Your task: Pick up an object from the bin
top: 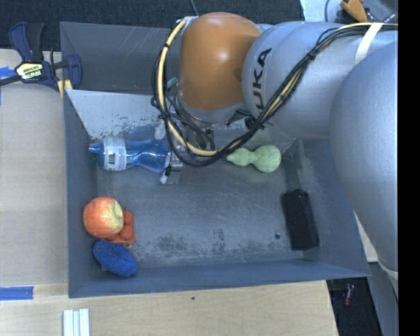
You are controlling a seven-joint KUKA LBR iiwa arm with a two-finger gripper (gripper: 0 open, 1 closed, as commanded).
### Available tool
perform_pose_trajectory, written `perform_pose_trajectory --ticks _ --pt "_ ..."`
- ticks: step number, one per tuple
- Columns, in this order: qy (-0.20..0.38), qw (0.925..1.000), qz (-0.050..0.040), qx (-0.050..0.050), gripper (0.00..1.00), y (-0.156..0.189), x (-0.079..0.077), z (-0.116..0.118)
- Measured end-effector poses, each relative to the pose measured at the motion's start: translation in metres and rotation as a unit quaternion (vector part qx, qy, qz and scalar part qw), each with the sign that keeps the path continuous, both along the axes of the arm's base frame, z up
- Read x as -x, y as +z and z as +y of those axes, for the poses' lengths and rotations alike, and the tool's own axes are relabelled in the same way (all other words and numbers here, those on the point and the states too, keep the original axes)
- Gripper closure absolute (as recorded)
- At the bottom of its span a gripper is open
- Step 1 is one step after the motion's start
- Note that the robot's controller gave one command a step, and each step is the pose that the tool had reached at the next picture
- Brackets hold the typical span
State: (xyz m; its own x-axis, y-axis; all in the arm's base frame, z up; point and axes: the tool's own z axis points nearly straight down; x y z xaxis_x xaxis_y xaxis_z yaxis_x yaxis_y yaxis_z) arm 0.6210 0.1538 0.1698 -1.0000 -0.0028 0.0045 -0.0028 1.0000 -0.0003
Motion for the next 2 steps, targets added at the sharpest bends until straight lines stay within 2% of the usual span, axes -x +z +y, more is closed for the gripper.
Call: perform_pose_trajectory --ticks 1,2 --pt "-0.001 1.0 -0.004 -0.001 0.0 0.006 -0.002 -0.001" --pt "0.067 0.9977 -0.0074 -0.001 0.0 -0.029 0.002 0.016"
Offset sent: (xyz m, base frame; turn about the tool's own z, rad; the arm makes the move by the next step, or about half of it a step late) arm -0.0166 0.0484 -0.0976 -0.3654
